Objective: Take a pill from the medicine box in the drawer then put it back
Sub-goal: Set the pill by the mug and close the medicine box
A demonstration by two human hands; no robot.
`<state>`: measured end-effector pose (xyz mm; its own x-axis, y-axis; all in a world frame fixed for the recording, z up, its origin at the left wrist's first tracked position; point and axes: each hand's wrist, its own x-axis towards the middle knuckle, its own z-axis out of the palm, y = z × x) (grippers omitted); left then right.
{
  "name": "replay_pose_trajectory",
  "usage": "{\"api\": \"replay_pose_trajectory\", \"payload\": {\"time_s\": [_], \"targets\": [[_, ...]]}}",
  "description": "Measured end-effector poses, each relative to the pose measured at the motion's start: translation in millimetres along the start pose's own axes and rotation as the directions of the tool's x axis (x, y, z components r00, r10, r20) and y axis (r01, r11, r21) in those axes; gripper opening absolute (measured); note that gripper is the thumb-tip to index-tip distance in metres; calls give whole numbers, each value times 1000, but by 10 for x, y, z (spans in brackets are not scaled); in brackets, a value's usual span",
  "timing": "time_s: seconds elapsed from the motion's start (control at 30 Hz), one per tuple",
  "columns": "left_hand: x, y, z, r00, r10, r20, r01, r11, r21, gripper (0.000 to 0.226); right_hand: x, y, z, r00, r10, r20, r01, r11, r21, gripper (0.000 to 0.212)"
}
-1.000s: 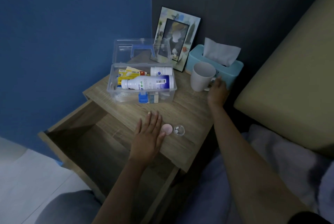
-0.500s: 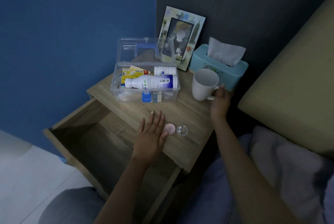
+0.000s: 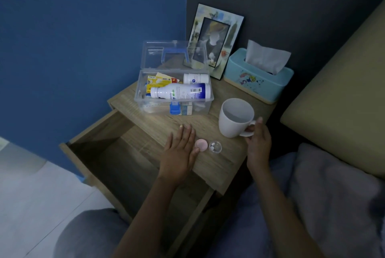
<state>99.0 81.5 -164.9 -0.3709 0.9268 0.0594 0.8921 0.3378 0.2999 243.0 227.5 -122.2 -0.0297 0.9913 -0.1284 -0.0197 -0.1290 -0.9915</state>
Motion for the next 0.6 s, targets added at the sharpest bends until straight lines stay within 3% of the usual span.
{"api": "replay_pose_trajectory", "payload": {"time_s": [0.23,0.3,0.37,0.47,0.6], "targets": [[-7,-8,-1,1000,1,-6,-2,999,-46,64,-34,-32,-35,1000,16,26,-17,1000,18,28],[-10,-13,-58,998,-27,-59,16,982,-189,64,-37,-58,-58,999,-34,7,34,998,-48,24],[16,-37,-166,981,-110,-159,51,939,-340,61,-35,-144,-80,983,-182,-25,174,967,-185,25],[115,-108,-387,894,-296,-336,100,863,-495,57,5,-470,53,925,-379,25,375,904,-205,26],[286,-282,-625,710,-431,-557,151,866,-477,50,235,-942,664,888,-402,225,439,886,-151,27]]}}
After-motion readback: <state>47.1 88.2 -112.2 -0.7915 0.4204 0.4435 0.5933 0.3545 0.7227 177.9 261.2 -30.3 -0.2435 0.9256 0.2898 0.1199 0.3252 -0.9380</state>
